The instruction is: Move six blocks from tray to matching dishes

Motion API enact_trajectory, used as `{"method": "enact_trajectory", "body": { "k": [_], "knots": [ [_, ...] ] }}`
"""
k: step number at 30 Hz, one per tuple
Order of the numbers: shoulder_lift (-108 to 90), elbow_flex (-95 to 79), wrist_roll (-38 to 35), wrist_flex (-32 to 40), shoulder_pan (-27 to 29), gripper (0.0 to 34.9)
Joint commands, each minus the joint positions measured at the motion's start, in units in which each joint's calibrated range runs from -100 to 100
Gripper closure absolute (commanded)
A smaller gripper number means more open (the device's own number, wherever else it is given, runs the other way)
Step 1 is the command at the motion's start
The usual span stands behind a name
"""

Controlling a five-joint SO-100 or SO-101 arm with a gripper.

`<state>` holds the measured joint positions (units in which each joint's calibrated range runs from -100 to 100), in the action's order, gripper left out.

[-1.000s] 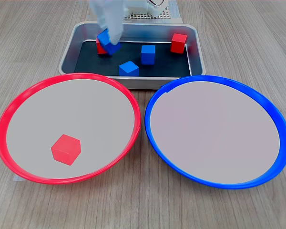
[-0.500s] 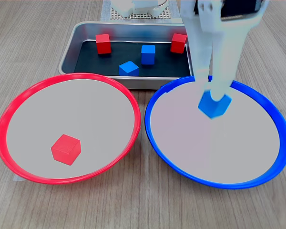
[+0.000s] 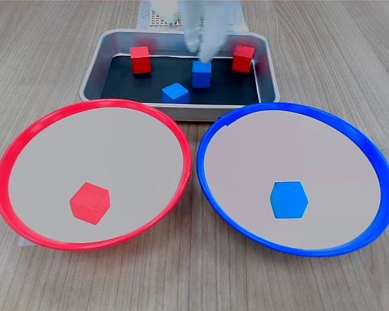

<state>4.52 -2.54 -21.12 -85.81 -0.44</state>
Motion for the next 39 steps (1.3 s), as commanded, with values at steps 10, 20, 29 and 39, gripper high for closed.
{"method": "enact_trajectory", "body": {
  "k": [10, 20, 29, 39],
  "knots": [
    [0.81, -10.43, -10.45, 8.67, 13.2, 20.7],
    [2.26, -13.34, -9.47, 9.83, 7.64, 18.1],
    [5.93, -12.89, -9.43, 12.63, 6.7, 18.2],
    [2.6, 3.5, -6.89, -6.52, 1.81, 34.7]
  ]
}}
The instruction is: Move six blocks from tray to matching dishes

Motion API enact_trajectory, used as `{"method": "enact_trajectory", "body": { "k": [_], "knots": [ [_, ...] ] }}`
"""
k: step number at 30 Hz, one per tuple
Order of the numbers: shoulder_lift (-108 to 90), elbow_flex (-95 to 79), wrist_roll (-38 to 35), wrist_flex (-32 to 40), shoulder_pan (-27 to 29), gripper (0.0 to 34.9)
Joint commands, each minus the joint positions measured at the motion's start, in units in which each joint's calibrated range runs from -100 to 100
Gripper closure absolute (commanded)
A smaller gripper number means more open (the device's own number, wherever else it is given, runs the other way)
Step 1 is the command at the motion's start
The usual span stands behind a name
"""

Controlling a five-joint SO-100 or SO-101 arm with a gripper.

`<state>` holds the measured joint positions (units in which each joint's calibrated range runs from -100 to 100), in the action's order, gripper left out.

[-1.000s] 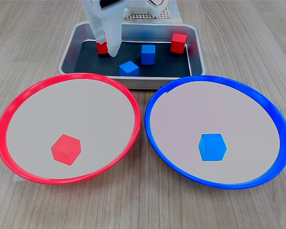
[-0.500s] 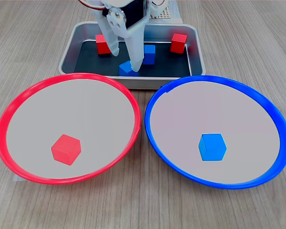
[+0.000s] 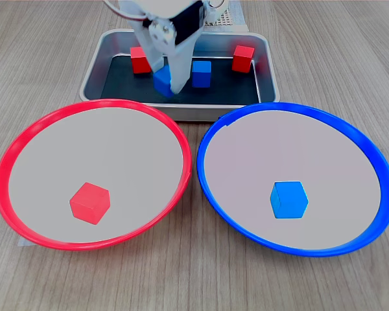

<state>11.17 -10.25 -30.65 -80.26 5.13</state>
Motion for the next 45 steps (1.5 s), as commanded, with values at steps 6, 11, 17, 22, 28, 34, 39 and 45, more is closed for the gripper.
{"method": "enact_trajectory", "body": {
  "k": [6, 11, 17, 22, 28, 34, 39, 45],
  "knots": [
    [1.33, 35.88, 19.1, -9.67, -16.29, 34.7],
    [13.01, 44.44, 24.76, -0.01, -20.9, 34.7],
    [19.66, 41.89, 23.98, 8.41, -20.8, 18.0],
    [14.21, 35.61, 22.56, 5.02, -19.96, 28.5],
    [-5.5, 13.85, 15.53, -12.39, -14.87, 34.6],
    [-16.33, -9.73, 2.64, -10.33, -5.93, 27.1],
    [-17.61, -16.19, -3.57, -3.73, -5.09, 17.6],
    [-16.5, -18.1, -7.33, -0.67, -5.84, 16.5]
  ]
}}
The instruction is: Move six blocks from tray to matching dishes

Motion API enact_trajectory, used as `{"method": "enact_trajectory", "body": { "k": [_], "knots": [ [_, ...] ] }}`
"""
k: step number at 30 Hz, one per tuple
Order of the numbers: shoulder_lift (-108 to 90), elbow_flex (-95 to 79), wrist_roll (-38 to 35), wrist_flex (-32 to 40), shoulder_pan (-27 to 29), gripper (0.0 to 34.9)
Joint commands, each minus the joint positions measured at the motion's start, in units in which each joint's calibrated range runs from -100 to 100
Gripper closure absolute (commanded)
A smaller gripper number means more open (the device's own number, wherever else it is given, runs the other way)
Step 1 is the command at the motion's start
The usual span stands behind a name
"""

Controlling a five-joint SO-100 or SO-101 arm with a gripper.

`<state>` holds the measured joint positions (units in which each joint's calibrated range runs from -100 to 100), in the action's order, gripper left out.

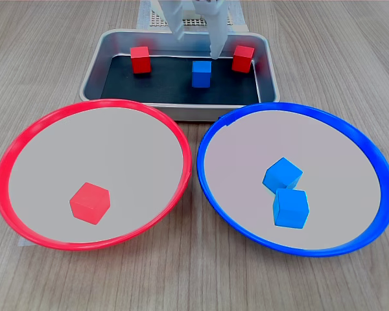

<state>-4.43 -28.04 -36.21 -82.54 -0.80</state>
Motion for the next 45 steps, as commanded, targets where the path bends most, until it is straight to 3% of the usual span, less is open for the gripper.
{"method": "enact_trajectory", "body": {
  "k": [1, 13, 15, 17, 19, 24, 27, 30, 35, 38, 42, 45],
  "knots": [
    [-0.56, -0.59, -2.2, 1.94, 0.09, 16.5],
    [4.73, -2.77, -4.49, 7.06, -0.85, 18.2],
    [5.07, -2.77, -4.64, 7.06, -1.32, 21.1],
    [5.41, -2.41, -4.64, 6.98, -1.98, 34.6],
    [5.58, 0.5, -4.35, 3.76, -2.17, 34.7],
    [7.8, 24.35, 2.69, -14.4, -5.37, 34.7],
    [11.81, 41.47, 9.28, -17.12, -8.38, 34.8],
    [17.35, 54.67, 15.24, -13.33, -10.36, 34.8],
    [28.27, 64.13, 24.52, 4.17, -11.39, 34.8],
    [32.96, 64.5, 26.18, 12.59, -11.39, 34.7],
    [33.9, 59.49, 25.45, 18.95, -11.49, 19.7],
    [30.49, 55.3, 25.1, 18.37, -11.2, 19.7]
  ]
}}
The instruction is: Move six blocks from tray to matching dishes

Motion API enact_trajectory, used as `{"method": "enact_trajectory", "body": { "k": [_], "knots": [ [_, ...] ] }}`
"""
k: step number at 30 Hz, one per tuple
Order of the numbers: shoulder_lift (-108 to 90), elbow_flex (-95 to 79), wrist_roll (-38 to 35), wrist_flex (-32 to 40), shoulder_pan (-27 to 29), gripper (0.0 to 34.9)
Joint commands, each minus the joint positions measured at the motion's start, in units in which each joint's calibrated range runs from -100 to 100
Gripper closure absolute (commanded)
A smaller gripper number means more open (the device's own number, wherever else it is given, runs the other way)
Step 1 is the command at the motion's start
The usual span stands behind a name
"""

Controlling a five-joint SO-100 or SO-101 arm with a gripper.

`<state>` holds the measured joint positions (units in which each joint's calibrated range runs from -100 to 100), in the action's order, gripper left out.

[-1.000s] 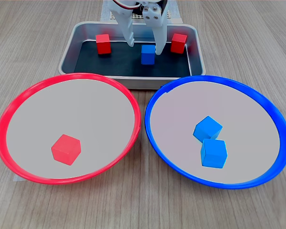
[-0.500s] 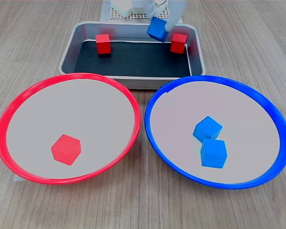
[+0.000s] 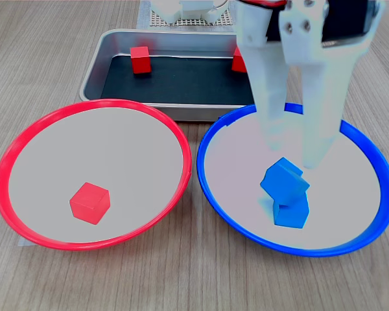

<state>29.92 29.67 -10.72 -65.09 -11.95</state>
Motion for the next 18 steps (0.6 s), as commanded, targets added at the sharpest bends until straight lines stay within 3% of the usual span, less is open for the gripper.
{"method": "enact_trajectory", "body": {
  "k": [1, 3, 5, 7, 13, 18],
  "knots": [
    [-6.17, -5.05, -0.59, 0.17, 0.04, 20.5],
    [-11.63, -11.06, -0.93, -2.8, 0.61, 23.3],
    [-18.37, -19.71, -1.17, -6.93, 1.45, 30.4],
    [-25.45, -29.99, -1.32, -10.81, 2.58, 34.6],
    [-41.91, -57.21, 4.1, -12.38, 2.68, 34.6],
    [-48.81, -68.86, 16.07, -11.63, -5.51, 34.6]
  ]
}}
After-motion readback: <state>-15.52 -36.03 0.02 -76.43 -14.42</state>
